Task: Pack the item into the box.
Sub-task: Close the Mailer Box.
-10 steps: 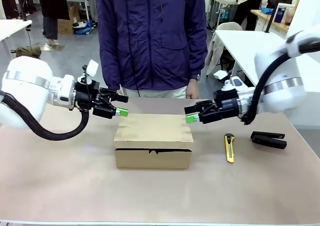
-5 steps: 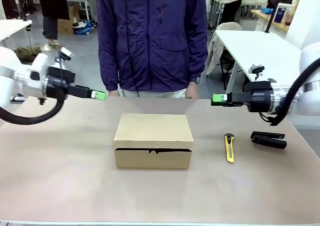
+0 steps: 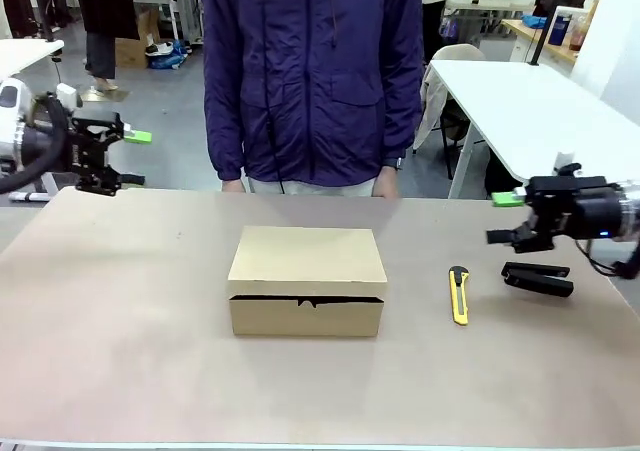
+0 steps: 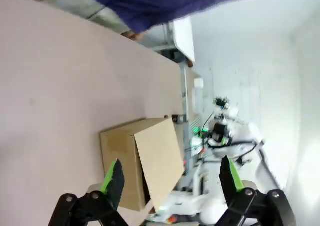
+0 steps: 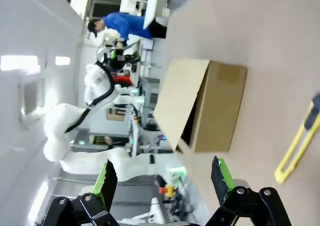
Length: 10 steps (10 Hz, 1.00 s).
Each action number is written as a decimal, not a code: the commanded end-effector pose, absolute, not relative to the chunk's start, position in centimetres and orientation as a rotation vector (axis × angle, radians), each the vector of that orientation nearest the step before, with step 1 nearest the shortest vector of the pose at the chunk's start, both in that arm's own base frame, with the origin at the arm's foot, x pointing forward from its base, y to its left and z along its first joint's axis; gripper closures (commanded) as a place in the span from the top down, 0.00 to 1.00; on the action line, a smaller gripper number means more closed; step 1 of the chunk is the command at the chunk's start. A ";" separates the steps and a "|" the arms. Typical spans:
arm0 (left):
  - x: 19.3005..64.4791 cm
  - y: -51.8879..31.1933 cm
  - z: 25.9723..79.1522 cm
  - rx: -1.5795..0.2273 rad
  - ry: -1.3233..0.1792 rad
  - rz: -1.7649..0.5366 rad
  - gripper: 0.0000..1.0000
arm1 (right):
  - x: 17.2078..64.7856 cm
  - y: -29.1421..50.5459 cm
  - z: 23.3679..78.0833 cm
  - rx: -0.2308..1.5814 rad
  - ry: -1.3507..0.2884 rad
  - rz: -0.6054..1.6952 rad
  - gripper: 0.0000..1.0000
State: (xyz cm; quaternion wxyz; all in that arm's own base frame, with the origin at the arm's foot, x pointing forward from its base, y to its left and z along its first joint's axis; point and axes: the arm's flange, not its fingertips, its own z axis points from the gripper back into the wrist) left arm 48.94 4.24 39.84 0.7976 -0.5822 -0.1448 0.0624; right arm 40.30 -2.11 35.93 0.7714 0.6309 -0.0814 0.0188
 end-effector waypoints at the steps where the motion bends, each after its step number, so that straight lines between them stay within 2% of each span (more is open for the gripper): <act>1: 50.5 7.1 40.0 -1.262 -0.193 0.324 1.00 | 41.0 -5.9 38.0 1.426 -0.137 -0.005 1.00; 2: 50.3 8.6 39.5 -1.243 -0.121 0.288 1.00 | 40.9 -7.8 38.3 1.421 -0.113 -0.056 1.00; 4: 49.8 11.9 39.3 -1.323 -0.066 0.192 1.00 | 40.7 -11.2 38.7 1.389 -0.041 -0.088 1.00; 6: 49.2 14.2 39.1 -1.426 -0.093 0.117 1.00 | 41.1 -13.2 38.0 1.403 -0.054 -0.135 1.00; 7: 49.8 14.5 38.5 -1.460 -0.130 0.082 1.00 | 41.8 -12.2 37.1 1.337 -0.103 -0.174 1.00; 8: 48.8 13.1 39.3 -1.363 -0.079 0.190 1.00 | 40.5 -12.6 37.9 1.384 -0.086 -0.119 1.00; 10: 48.8 13.1 39.3 -1.363 -0.079 0.190 1.00 | 40.5 -12.6 37.9 1.384 -0.086 -0.119 1.00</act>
